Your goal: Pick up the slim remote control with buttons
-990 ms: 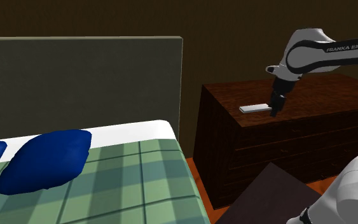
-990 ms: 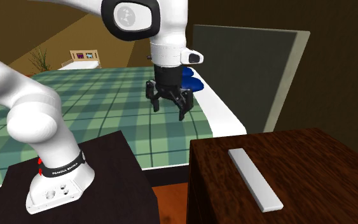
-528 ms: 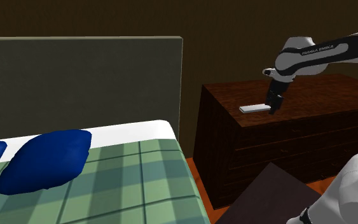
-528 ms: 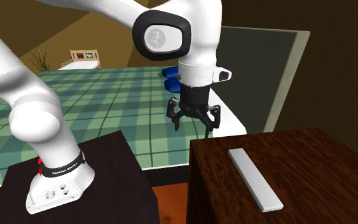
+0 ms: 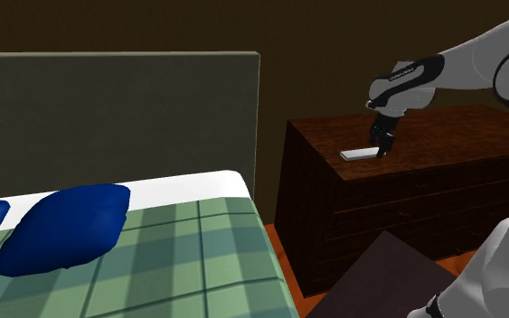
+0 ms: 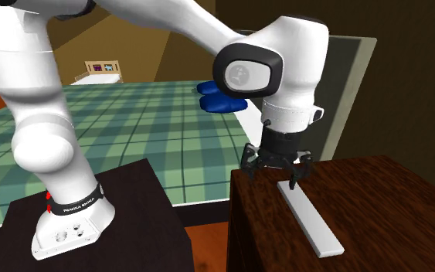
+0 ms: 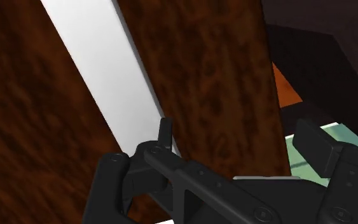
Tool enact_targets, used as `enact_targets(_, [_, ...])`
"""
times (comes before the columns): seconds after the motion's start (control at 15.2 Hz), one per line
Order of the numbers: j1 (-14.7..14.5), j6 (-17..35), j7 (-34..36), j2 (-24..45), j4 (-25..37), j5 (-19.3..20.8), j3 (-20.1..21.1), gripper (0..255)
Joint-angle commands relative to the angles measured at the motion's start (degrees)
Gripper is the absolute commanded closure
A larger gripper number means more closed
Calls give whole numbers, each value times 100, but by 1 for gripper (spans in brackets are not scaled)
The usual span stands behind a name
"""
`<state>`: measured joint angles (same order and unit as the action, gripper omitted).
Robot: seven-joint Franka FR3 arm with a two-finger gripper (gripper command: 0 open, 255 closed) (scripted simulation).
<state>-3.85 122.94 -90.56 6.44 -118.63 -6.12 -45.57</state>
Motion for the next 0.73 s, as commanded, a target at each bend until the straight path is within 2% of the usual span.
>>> enact_targets(0.0, [198, -1, -627, 560, 404, -464, 40, 0])
enact_targets(0.2, [645, -86, -1352, 1375, 1129, -1036, 282, 0])
enact_targets(0.4, [1091, -216, -1861, 2066, 1880, -1410, 555, 0])
enact_targets(0.66, [1148, 16, -1934, 2213, 1771, -1528, 644, 0])
